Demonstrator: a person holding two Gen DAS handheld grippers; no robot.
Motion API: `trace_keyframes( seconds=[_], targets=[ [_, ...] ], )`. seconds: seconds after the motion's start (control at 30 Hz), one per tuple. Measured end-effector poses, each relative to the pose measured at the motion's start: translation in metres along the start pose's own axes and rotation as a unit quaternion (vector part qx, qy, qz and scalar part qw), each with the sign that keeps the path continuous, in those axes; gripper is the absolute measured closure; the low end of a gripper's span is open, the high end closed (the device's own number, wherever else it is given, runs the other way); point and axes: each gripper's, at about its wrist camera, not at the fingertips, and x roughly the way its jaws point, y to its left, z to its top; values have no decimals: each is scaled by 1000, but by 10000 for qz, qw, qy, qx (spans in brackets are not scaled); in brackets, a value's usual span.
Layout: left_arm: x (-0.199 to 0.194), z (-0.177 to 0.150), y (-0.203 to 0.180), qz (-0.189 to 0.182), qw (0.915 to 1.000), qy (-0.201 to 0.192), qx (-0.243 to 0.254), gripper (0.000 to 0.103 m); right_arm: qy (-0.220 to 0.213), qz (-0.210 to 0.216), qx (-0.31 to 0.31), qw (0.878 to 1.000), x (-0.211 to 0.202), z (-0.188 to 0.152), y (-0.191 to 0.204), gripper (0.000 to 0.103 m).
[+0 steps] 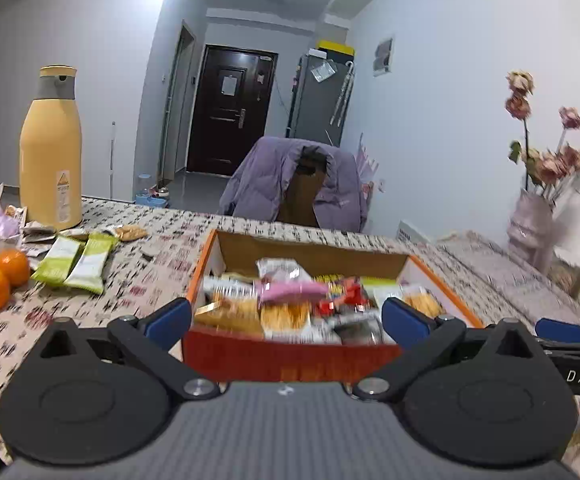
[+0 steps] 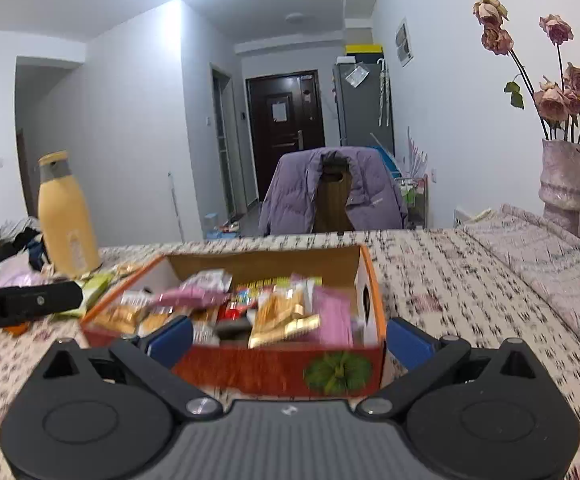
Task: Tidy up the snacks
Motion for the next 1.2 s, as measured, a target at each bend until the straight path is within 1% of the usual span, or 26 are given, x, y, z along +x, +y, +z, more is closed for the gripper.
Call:
trace_keyframes(
  seconds=[0.23, 0.37, 0.47, 0.63, 0.77, 0.93, 1.2],
  targets=[
    [-48, -34, 1, -184, 9996, 183, 130, 0, 162, 91, -155, 9997, -45, -34, 4, 0],
    [-68, -50, 0, -119, 9990, 370, 200, 0, 254, 35, -178, 9995, -70, -50, 3, 0],
    [-82, -64, 1, -49, 9984, 505, 231, 0, 399, 15, -186, 9990, -84, -63, 2, 0],
    [-100, -84, 1, -82, 9974, 695, 178, 0, 587, 29, -135, 9982, -104, -82, 3, 0],
    [-108, -91, -3, -120, 9968, 768, 171, 0, 659, 68, -78, 9978, -114, -92, 6, 0],
    [-118, -93, -9, -144, 9969, 717, 291, 0, 724, 131, -84, 9973, -122, -100, 14, 0],
    [-126, -99, -8, -129, 9968, 742, 283, 0, 751, 101, -69, 9971, -129, -104, 17, 0]
  ],
)
